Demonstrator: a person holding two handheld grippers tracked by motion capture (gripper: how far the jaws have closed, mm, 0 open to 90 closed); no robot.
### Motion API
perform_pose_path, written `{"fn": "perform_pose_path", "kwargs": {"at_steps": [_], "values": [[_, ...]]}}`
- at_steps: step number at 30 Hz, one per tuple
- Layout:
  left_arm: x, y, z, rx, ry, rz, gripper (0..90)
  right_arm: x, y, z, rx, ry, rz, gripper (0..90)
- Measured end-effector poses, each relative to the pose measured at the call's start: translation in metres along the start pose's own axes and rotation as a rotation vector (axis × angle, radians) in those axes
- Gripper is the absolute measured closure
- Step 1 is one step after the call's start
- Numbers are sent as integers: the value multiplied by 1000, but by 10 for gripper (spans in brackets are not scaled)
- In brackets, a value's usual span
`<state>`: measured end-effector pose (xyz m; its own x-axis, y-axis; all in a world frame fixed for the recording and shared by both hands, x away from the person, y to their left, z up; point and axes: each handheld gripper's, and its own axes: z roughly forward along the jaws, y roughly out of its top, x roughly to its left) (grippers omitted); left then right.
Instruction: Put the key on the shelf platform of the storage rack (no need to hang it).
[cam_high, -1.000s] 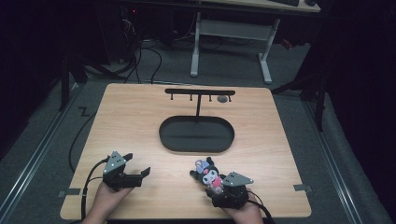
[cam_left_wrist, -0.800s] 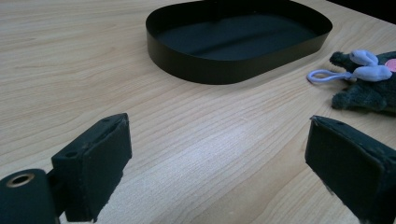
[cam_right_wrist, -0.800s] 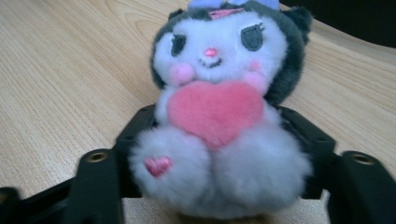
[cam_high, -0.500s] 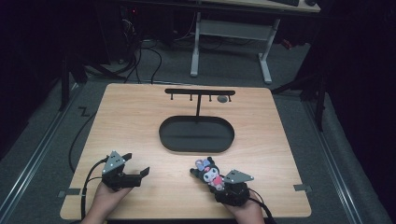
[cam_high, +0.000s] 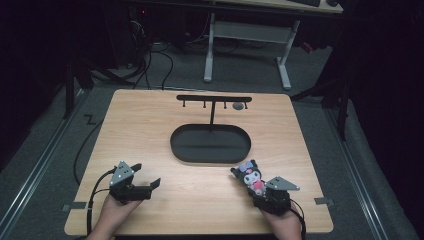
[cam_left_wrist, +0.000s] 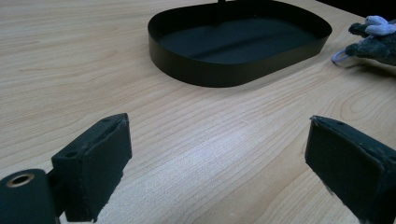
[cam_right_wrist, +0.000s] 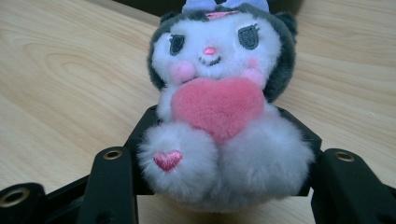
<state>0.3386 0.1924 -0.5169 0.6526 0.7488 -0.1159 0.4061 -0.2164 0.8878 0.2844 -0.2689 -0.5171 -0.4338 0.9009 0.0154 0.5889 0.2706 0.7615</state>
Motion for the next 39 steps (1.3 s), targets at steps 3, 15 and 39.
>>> {"fn": "perform_pose_path", "kwargs": {"at_steps": [3,15,39], "values": [[0,0,0,0,-1,0,79,-7,-3,0,12,-9,19,447],[1,0,-1,0,2,1,79,-7,-8,7,48,1,28,433],[0,0,-1,0,-6,2,79,-10,-6,4,19,14,68,266]]}}
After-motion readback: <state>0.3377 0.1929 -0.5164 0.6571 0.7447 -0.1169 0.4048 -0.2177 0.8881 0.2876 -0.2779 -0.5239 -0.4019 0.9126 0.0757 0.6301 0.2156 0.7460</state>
